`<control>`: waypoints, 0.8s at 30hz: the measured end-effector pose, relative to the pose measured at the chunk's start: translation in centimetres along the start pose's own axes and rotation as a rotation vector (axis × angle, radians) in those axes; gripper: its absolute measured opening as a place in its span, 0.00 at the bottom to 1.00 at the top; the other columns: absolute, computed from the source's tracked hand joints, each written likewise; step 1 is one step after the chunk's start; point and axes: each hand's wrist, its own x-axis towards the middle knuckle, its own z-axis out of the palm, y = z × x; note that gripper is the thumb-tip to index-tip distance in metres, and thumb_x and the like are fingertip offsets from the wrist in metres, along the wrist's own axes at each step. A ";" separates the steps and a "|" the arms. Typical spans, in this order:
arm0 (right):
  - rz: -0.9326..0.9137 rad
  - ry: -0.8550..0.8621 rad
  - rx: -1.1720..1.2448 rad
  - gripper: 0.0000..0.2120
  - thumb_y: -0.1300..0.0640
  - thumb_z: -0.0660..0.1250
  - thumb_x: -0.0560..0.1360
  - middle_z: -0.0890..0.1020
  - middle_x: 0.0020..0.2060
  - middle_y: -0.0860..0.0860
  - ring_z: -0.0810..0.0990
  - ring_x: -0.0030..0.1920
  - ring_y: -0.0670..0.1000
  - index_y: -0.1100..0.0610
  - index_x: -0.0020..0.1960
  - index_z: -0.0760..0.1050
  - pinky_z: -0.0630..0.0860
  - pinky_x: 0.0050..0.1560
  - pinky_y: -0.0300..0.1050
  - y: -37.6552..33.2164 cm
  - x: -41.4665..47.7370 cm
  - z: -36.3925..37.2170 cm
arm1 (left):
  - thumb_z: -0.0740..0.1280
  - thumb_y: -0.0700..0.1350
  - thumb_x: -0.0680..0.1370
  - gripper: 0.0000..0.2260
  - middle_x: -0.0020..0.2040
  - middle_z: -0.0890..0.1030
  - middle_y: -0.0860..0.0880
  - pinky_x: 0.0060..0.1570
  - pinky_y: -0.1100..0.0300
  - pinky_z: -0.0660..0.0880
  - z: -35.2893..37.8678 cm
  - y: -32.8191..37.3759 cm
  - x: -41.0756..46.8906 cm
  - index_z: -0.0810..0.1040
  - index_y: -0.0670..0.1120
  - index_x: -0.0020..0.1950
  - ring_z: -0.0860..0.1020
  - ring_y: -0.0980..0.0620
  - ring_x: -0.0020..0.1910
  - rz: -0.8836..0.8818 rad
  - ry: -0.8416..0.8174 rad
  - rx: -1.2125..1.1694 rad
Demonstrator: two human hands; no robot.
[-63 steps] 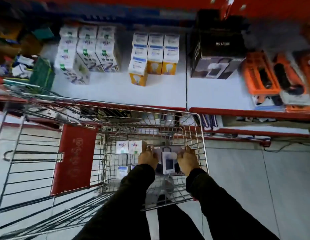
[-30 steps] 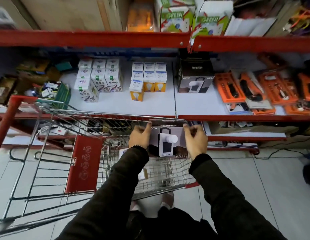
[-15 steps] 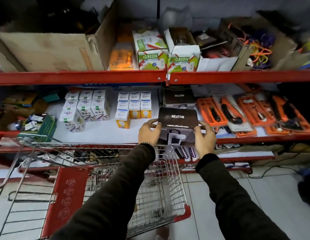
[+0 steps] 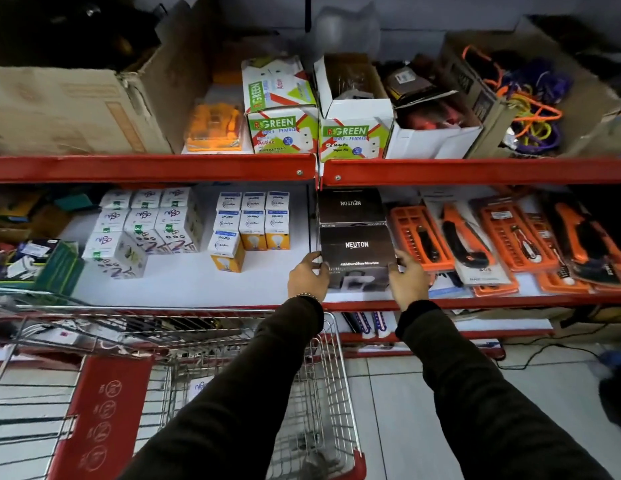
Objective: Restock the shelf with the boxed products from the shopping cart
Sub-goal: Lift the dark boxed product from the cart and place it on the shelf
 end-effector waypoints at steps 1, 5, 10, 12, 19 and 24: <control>-0.001 0.004 -0.020 0.20 0.64 0.60 0.80 0.79 0.62 0.55 0.73 0.51 0.49 0.54 0.72 0.71 0.65 0.54 0.36 -0.1 0.3 0.1 | 0.64 0.48 0.80 0.16 0.59 0.83 0.45 0.58 0.58 0.74 0.2 -0.1 0.2 0.75 0.49 0.67 0.80 0.45 0.58 -0.001 0.008 0.000; 0.015 0.010 -0.053 0.18 0.60 0.61 0.82 0.79 0.63 0.56 0.77 0.58 0.54 0.54 0.71 0.70 0.66 0.54 0.37 -0.2 0.7 0.4 | 0.63 0.48 0.80 0.16 0.60 0.83 0.45 0.60 0.56 0.75 0.5 -0.2 0.5 0.75 0.49 0.68 0.81 0.44 0.57 0.003 0.022 -0.012; -0.032 0.071 -0.022 0.19 0.57 0.63 0.80 0.73 0.68 0.57 0.71 0.69 0.59 0.56 0.70 0.70 0.66 0.65 0.44 0.7 0.0 1.0 | 0.63 0.50 0.80 0.19 0.62 0.81 0.44 0.60 0.56 0.74 0.1 -1.0 0.2 0.73 0.46 0.69 0.80 0.44 0.58 0.026 0.003 -0.012; -0.096 0.137 -0.100 0.19 0.55 0.63 0.79 0.69 0.68 0.57 0.66 0.71 0.59 0.53 0.70 0.69 0.62 0.69 0.49 0.6 -1.2 1.4 | 0.63 0.50 0.80 0.18 0.63 0.79 0.44 0.59 0.55 0.75 -0.6 -1.4 -0.2 0.73 0.46 0.69 0.80 0.44 0.57 0.059 0.013 -0.029; -0.347 0.143 -0.284 0.16 0.55 0.64 0.78 0.71 0.63 0.56 0.69 0.66 0.57 0.49 0.65 0.72 0.67 0.67 0.58 -1.2 -6.8 4.8 | 0.61 0.48 0.81 0.12 0.58 0.78 0.51 0.54 0.51 0.80 -4.8 -5.1 -3.3 0.75 0.52 0.64 0.78 0.50 0.52 0.288 0.075 -0.071; -0.386 0.001 -0.359 0.13 0.52 0.63 0.79 0.73 0.63 0.58 0.71 0.64 0.60 0.51 0.63 0.73 0.69 0.67 0.60 -0.7 -11.5 10.3 | 0.61 0.47 0.80 0.12 0.56 0.79 0.50 0.54 0.49 0.79 -9.0 -11.2 -4.7 0.75 0.52 0.62 0.79 0.49 0.53 0.355 0.047 0.079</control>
